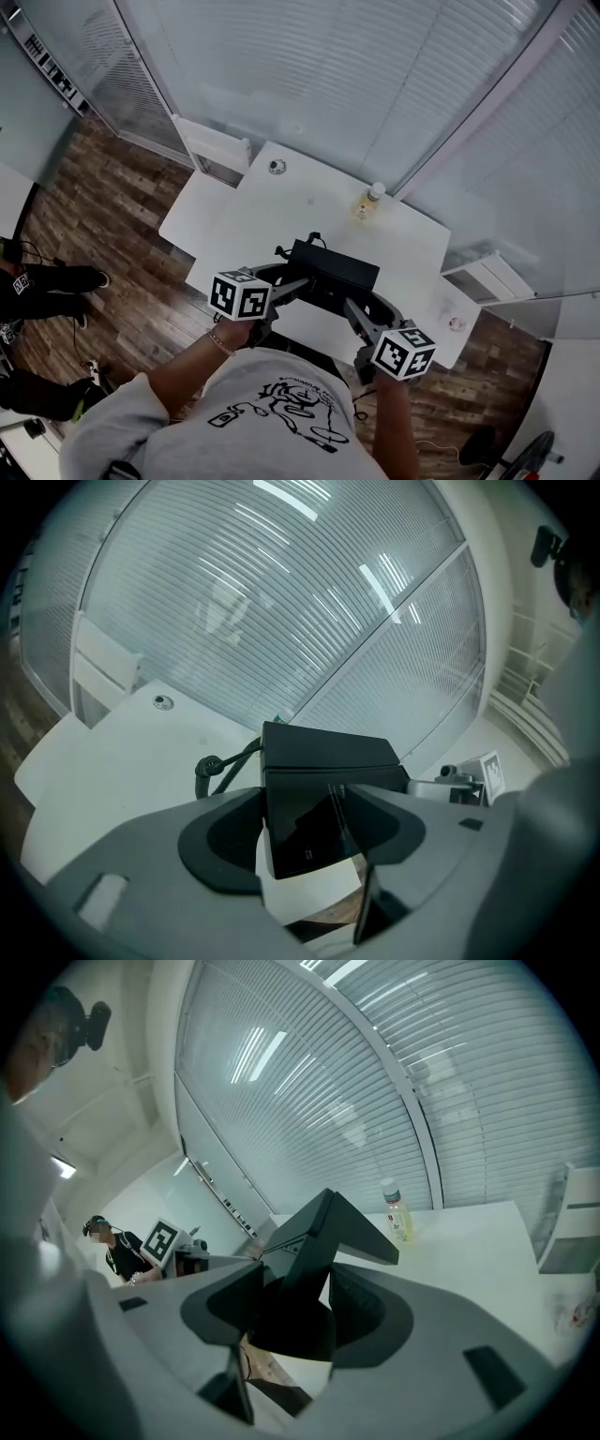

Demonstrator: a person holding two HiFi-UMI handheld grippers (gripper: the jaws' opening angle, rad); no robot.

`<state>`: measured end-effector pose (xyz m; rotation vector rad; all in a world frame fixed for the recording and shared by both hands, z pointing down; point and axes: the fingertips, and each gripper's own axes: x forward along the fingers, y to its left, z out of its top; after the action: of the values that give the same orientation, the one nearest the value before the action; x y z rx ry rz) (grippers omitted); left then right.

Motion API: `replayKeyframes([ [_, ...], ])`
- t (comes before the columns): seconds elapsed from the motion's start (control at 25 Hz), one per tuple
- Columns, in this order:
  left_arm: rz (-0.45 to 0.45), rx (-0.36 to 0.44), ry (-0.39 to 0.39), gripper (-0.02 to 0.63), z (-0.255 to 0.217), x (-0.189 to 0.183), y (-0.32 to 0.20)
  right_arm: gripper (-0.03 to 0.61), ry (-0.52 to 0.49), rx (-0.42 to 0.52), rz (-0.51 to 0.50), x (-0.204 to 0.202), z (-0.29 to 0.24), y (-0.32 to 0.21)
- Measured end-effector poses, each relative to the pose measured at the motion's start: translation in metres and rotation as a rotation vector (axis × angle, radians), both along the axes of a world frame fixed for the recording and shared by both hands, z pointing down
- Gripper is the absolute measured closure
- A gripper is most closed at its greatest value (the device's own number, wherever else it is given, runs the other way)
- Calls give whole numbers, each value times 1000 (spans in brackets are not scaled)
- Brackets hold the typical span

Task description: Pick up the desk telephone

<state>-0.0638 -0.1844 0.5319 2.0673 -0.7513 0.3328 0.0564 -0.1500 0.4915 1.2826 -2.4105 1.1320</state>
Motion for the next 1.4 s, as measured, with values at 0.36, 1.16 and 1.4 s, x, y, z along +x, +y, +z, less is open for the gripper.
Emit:
replayKeyframes([
  [0.36, -16, 53, 0, 342, -50, -1, 13, 367, -17, 66, -8, 0, -48, 12],
  [1.16, 9, 116, 9, 342, -89, 7, 17, 371, -4, 146, 10, 7, -88, 22],
  [1.4, 2, 102, 18, 342, -86, 6, 17, 373, -5, 147, 12, 6, -87, 20],
])
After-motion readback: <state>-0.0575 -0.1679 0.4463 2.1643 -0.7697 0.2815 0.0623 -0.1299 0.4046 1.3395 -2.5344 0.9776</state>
